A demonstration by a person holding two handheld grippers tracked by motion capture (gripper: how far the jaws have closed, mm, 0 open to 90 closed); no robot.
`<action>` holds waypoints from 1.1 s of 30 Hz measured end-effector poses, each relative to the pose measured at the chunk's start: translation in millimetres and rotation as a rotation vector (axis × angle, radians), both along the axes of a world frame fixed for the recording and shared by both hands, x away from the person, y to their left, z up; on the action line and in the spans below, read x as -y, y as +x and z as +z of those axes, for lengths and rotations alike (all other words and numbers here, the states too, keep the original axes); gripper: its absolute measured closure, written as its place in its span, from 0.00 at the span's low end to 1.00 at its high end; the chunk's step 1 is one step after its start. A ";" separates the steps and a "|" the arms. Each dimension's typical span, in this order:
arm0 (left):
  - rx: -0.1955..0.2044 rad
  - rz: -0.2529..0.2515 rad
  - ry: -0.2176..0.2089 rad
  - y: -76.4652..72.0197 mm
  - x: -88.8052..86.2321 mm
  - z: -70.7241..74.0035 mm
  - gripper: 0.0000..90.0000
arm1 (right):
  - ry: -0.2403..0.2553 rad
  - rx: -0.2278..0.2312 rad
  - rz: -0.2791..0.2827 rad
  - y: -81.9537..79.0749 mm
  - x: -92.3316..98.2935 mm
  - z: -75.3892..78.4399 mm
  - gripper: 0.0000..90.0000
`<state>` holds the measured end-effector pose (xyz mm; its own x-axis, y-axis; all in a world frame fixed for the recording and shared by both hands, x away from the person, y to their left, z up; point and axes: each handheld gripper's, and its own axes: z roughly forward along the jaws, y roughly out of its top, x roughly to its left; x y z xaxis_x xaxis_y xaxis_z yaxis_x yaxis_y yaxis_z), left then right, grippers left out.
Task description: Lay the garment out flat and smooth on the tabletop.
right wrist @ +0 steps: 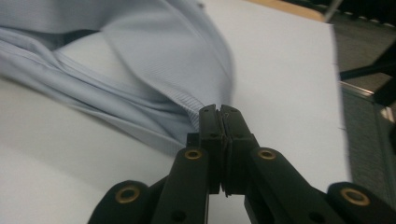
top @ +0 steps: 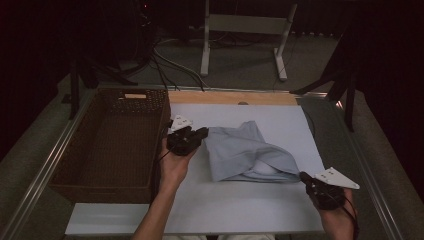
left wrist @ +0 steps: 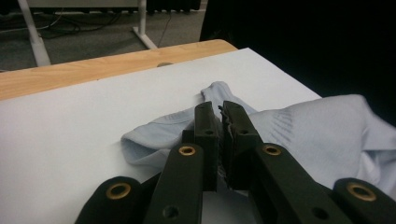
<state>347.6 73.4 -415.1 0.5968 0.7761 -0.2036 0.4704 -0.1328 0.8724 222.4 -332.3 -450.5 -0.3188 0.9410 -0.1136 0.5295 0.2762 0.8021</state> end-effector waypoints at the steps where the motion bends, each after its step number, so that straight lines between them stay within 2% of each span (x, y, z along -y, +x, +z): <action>1: -0.003 0.006 0.000 0.4 -0.2 -0.2 0.97 | 0.002 0.008 -0.013 -0.7 4.2 1.2 1.00; 4: -0.008 0.002 0.001 1.0 1.4 -1.4 0.97 | 0.038 0.008 -0.026 -2.4 12.6 2.9 1.00; 11: -0.020 -0.046 0.051 -2.2 17.1 -10.0 0.95 | 0.016 -0.016 0.013 -2.5 2.0 -5.8 1.00; 15: -0.017 -0.074 0.063 -4.3 23.6 -16.2 0.83 | -0.007 -0.037 0.044 -2.2 -6.4 -12.0 1.00; 17: -0.016 -0.087 0.058 -5.2 25.1 -17.6 0.67 | -0.011 -0.037 0.051 -1.9 -8.4 -12.6 1.00; 18: -0.014 -0.091 0.059 -6.0 25.8 -17.9 0.64 | -0.010 -0.037 0.053 -1.8 -8.8 -12.5 1.00; 20: -0.010 -0.095 0.043 -8.6 27.3 -17.9 0.52 | -0.009 -0.037 0.055 -1.6 -9.4 -12.6 1.00; 25: 0.004 -0.099 0.003 -18.2 30.3 -15.6 0.34 | -0.010 -0.039 0.064 -1.6 -10.9 -13.3 1.00; 29: 0.023 -0.112 -0.003 -29.6 31.9 -13.9 0.28 | -0.011 -0.036 0.073 -1.6 -12.1 -13.3 1.00; 33: 0.034 -0.128 -0.006 -38.2 32.4 -14.3 0.27 | -0.013 -0.037 0.075 -2.0 -13.0 -13.2 1.00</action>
<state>309.4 41.0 -429.4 0.6976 0.6919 -0.1863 0.4201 -0.1843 0.8886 220.4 -319.2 -463.6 -0.3925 0.9129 -0.1123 0.5360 0.3263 0.7786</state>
